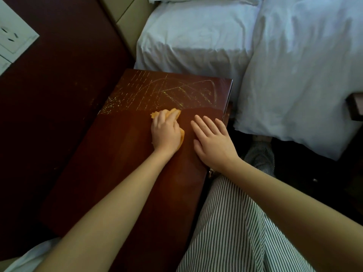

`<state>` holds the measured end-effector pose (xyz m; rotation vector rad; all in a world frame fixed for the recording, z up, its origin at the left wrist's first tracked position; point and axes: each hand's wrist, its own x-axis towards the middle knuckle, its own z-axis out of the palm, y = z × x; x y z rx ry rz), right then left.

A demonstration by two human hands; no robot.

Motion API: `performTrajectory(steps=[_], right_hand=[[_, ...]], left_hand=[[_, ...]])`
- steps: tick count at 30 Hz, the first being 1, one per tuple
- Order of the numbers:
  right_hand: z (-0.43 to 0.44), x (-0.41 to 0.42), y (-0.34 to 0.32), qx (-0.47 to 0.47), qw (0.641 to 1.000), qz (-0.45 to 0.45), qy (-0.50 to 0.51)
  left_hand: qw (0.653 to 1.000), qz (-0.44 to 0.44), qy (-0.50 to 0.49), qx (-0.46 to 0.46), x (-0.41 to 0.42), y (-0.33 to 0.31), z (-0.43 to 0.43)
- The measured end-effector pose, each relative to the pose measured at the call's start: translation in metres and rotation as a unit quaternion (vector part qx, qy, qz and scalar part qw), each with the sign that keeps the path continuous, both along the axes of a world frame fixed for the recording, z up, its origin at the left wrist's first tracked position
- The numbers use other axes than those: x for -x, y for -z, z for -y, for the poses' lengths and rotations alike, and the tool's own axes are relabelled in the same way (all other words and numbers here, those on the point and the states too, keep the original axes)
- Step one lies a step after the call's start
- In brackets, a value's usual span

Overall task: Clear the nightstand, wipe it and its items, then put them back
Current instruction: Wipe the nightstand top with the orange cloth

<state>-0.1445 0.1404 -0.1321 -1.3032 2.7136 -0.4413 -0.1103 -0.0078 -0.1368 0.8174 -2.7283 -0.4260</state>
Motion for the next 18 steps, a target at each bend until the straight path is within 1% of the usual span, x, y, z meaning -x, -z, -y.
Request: performTrajectory(steps=[4, 6, 8, 11, 14, 16, 18], right_hand=[[0.002, -0.004, 0.0, -0.019, 1.0, 0.013, 0.004], [-0.001, -0.005, 0.001, -0.026, 1.0, 0.017, 0.003], [-0.004, -0.004, 0.002, -0.03, 0.999, 0.025, 0.009], [-0.009, -0.001, 0.003, -0.029, 0.998, 0.045, 0.032], [-0.011, 0.0, 0.003, -0.031, 0.997, 0.057, 0.045], [-0.012, 0.0, 0.002, -0.03, 0.997, 0.058, 0.044], [-0.012, 0.0, 0.001, -0.029, 0.997, 0.058, 0.038]], left_hand=[[0.991, 0.013, 0.13, 0.006, -0.029, 0.001, -0.001], [0.986, 0.021, 0.163, 0.015, -0.045, 0.0, 0.008], [0.992, 0.027, 0.125, 0.022, -0.051, -0.003, 0.021], [1.0, 0.025, -0.007, 0.017, -0.039, -0.005, 0.036], [0.993, 0.015, -0.12, -0.002, -0.011, -0.008, 0.033], [0.989, 0.014, -0.144, -0.01, 0.005, -0.007, 0.024], [0.994, 0.007, -0.113, -0.006, 0.013, -0.006, 0.013]])
